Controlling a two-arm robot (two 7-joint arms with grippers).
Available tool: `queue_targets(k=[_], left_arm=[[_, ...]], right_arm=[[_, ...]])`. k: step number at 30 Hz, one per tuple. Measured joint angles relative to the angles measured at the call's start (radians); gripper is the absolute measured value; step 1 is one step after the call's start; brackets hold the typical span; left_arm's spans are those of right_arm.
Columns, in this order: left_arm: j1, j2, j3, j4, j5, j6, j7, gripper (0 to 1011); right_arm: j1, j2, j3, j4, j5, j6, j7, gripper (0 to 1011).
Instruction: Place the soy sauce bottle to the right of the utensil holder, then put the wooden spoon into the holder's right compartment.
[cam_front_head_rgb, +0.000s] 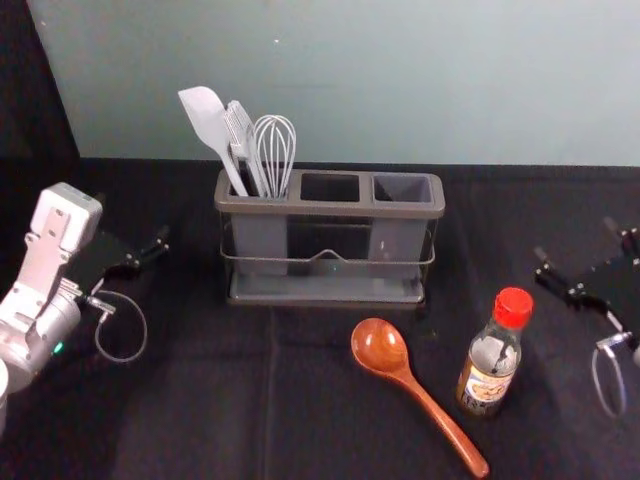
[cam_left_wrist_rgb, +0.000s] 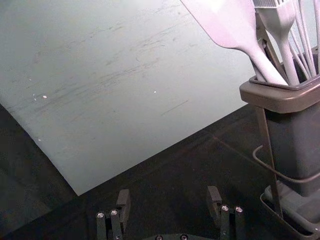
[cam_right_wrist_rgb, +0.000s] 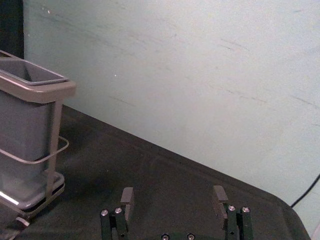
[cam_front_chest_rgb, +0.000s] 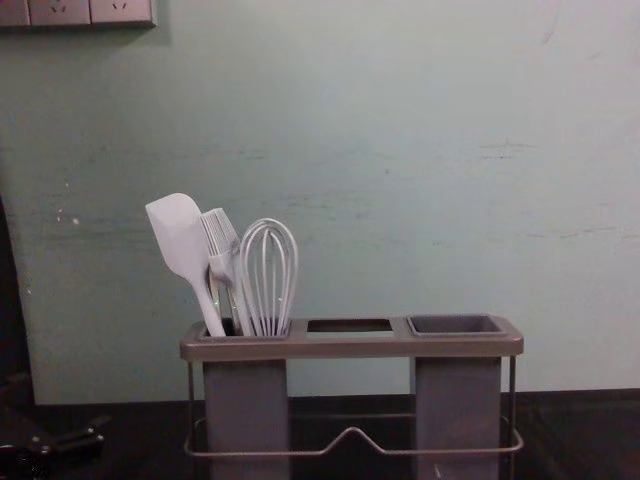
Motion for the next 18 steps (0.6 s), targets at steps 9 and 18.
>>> queue_targets(k=[9, 18], left_arm=[[0.000, 0.000, 0.000, 0.000, 0.000, 0.000, 0.000, 1005], [0.000, 0.000, 0.000, 0.000, 0.000, 0.000, 0.000, 1005]], right_arm=[[-0.164, 0.049, 0.109, -0.144, 0.059, -0.103, 0.001, 1004], [-0.255, 0.030, 0.190, -0.223, 0.227, -0.258, 0.100, 1004]])
